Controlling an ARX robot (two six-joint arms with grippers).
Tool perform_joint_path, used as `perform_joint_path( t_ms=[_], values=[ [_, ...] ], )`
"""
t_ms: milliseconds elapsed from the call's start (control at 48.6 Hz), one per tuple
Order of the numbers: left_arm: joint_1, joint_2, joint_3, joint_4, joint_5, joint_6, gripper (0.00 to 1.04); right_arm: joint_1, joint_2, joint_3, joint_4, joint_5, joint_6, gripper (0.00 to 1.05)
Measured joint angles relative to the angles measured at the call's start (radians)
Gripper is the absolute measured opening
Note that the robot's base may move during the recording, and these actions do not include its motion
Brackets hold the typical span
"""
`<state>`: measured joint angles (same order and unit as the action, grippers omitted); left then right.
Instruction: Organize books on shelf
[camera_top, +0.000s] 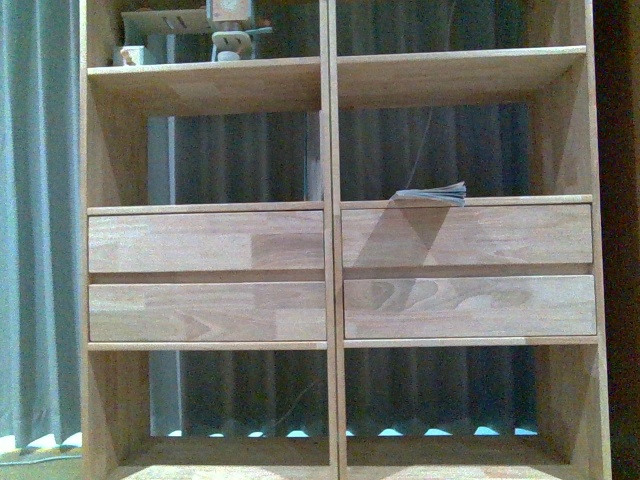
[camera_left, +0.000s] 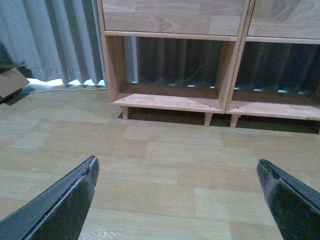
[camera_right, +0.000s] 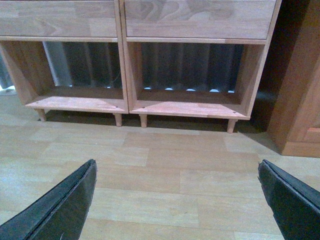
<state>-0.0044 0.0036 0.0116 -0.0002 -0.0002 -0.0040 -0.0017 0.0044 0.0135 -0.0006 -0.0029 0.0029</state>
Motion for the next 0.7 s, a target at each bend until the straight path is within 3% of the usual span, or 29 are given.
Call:
perform_joint_path(
  t_ms=[700],
  values=[
    [0.0,0.0,0.0,0.0,0.0,0.0,0.97,0.0,0.0,0.0,0.0,0.0,0.0,0.98]
  ],
)
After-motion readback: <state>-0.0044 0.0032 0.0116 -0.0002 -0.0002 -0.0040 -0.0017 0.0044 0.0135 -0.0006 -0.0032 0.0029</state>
